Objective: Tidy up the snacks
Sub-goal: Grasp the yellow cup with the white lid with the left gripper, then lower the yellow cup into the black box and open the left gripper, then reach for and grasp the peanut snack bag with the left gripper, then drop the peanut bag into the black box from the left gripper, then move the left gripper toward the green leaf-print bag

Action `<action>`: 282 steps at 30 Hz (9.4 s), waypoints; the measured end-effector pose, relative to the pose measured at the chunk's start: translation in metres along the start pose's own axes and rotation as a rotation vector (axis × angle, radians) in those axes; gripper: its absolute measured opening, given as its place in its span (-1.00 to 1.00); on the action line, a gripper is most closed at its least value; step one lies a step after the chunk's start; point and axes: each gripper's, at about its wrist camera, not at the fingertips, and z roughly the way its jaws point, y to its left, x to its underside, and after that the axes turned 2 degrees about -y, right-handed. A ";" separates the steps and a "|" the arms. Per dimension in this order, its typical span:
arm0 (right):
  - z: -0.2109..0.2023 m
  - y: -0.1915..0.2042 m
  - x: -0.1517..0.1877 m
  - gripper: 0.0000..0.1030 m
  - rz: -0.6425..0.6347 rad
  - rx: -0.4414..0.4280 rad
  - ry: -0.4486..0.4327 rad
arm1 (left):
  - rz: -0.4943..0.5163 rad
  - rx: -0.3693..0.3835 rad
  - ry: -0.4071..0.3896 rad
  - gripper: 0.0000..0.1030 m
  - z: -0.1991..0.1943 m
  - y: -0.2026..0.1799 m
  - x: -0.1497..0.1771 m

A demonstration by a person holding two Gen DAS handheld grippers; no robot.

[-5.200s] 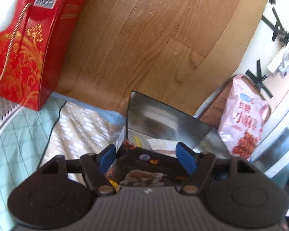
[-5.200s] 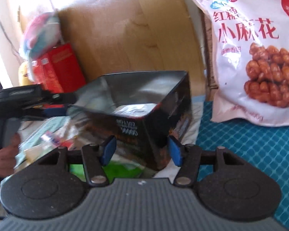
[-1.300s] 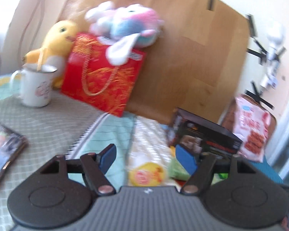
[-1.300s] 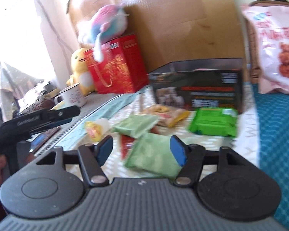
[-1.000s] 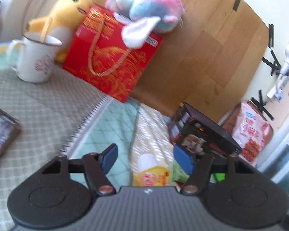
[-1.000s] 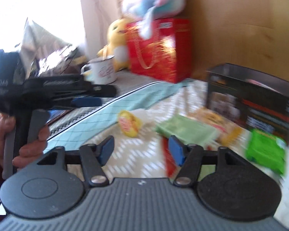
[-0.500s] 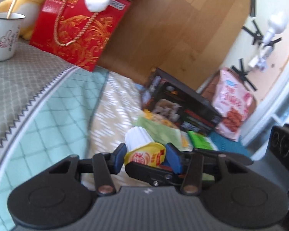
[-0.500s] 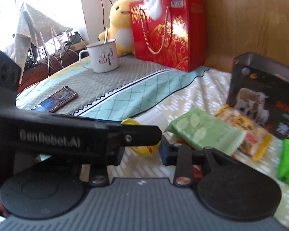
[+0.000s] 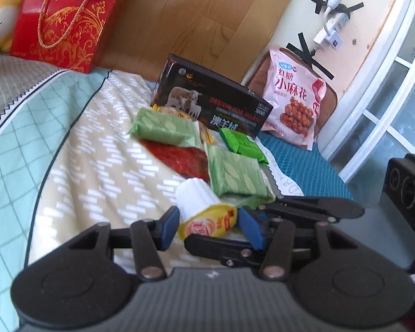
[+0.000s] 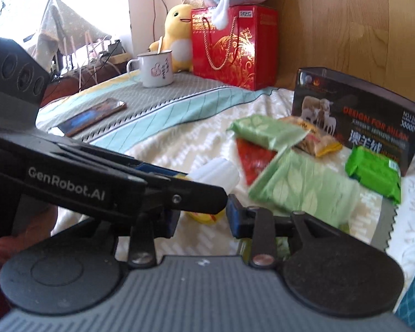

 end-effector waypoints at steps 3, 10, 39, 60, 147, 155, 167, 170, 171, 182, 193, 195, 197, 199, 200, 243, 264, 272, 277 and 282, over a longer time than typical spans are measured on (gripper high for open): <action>-0.001 0.002 0.001 -0.20 0.001 0.003 -0.004 | 0.001 -0.004 -0.043 0.35 -0.014 0.001 -0.007; -0.001 0.001 0.001 -0.05 -0.018 0.009 -0.009 | -0.035 -0.017 -0.070 0.35 -0.023 0.011 -0.024; 0.043 -0.180 -0.116 -0.06 0.208 0.188 -0.164 | 0.072 0.005 -0.145 0.20 0.161 -0.035 -0.182; -0.028 -0.154 -0.015 0.17 0.478 0.198 -0.240 | -0.153 -0.089 -0.178 0.42 0.060 0.047 -0.106; 0.007 -0.160 -0.042 0.10 0.473 -0.246 -0.020 | -0.078 0.144 -0.001 0.52 0.039 0.052 -0.123; 0.055 -0.167 -0.057 0.10 0.500 -0.106 0.093 | -0.137 -0.052 0.112 -0.15 0.122 0.091 -0.149; 0.031 -0.134 -0.050 -0.61 0.358 -0.084 -0.029 | -0.080 0.085 0.048 -0.49 0.075 0.049 -0.130; 0.005 -0.130 -0.058 -0.62 0.329 -0.061 -0.109 | -0.023 0.124 -0.018 -0.49 0.068 0.028 -0.147; -0.002 -0.132 -0.063 -0.62 0.319 -0.036 -0.139 | 0.009 0.129 -0.039 -0.49 0.070 0.019 -0.154; -0.015 -0.187 -0.068 -0.43 0.293 0.322 -0.246 | 0.102 0.030 -0.012 -0.28 0.150 -0.019 -0.174; -0.050 -0.153 0.008 -0.28 0.522 0.154 -0.170 | 0.032 0.115 0.019 -0.06 0.071 -0.001 -0.107; -0.048 -0.147 0.014 -0.28 0.537 0.125 -0.137 | 0.013 0.119 0.037 -0.04 0.067 0.000 -0.093; -0.044 -0.139 0.015 -0.28 0.541 0.109 -0.098 | -0.006 0.121 0.072 -0.04 0.069 0.001 -0.080; -0.033 -0.131 0.011 -0.27 0.546 0.071 -0.065 | -0.024 0.115 0.125 -0.09 0.073 0.002 -0.068; -0.027 -0.126 0.008 -0.27 0.536 0.063 -0.063 | -0.027 0.106 0.142 -0.09 0.073 0.003 -0.062; -0.073 -0.072 0.031 0.18 0.169 0.311 -0.080 | -0.156 0.102 -0.018 0.29 -0.004 0.049 -0.019; -0.050 -0.067 0.027 0.25 0.316 0.081 -0.115 | -0.128 0.083 -0.041 0.39 -0.005 0.044 -0.018; -0.050 -0.079 0.035 0.41 0.372 0.057 -0.137 | -0.080 0.045 -0.046 0.42 -0.004 0.037 -0.017; -0.050 -0.080 0.036 0.42 0.376 0.052 -0.138 | -0.049 0.024 -0.048 0.44 -0.004 0.032 -0.017; -0.050 -0.080 0.036 0.42 0.375 0.052 -0.138 | -0.047 0.025 -0.047 0.45 -0.004 0.032 -0.017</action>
